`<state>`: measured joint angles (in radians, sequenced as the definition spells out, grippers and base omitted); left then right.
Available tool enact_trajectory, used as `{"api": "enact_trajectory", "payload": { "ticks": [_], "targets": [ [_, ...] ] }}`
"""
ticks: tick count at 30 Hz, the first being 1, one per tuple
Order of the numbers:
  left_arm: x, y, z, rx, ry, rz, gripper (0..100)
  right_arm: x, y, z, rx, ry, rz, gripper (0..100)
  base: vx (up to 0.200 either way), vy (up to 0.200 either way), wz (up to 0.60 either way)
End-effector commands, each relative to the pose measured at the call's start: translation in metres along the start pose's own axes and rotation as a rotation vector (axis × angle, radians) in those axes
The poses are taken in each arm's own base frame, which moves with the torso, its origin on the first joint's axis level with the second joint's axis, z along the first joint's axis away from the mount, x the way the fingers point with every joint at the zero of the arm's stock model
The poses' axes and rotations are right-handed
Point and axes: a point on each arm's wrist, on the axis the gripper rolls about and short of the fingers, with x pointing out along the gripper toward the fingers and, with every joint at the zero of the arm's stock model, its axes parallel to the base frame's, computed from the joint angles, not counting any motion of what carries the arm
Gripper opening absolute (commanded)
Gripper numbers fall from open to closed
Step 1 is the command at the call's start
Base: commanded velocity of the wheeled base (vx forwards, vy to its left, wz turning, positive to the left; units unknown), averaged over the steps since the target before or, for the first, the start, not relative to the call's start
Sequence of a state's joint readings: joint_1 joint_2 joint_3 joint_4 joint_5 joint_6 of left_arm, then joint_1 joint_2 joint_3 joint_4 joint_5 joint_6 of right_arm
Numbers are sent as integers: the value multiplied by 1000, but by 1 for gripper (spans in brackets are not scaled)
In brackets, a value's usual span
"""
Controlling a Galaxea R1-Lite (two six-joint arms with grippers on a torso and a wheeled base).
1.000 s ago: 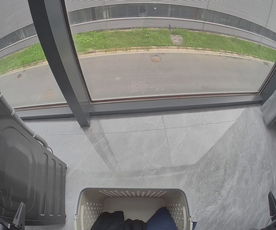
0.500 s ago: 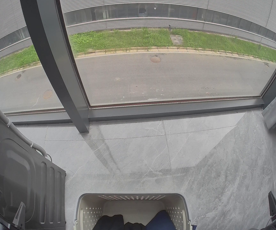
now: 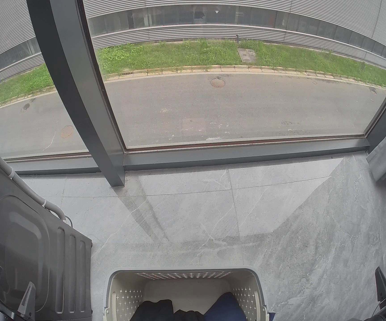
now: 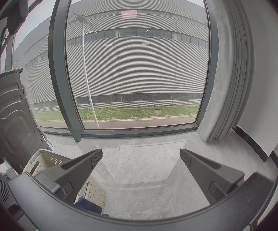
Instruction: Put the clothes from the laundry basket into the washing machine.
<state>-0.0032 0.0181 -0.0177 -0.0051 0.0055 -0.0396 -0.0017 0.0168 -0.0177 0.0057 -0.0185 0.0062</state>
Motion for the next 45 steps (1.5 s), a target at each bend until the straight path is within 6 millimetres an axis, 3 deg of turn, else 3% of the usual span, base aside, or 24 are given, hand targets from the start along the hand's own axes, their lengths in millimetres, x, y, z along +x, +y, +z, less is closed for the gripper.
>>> {"api": "enact_trajectory", "payload": {
  "ticks": [1, 19, 45],
  "targets": [
    [0, 0, -5, 0, 0, 1, 100, 1, 0, -5, 0, 9, 0, 100, 0, 0, 0],
    [0, 0, -5, 0, -1, 1, 100, 1, 0, -4, 0, 7, 0, 100, 0, 0, 0],
    [0, 0, -5, 0, -1, 1, 100, 1, 0, -5, 0, 9, 0, 100, -200, 0, 0]
  ]
}}
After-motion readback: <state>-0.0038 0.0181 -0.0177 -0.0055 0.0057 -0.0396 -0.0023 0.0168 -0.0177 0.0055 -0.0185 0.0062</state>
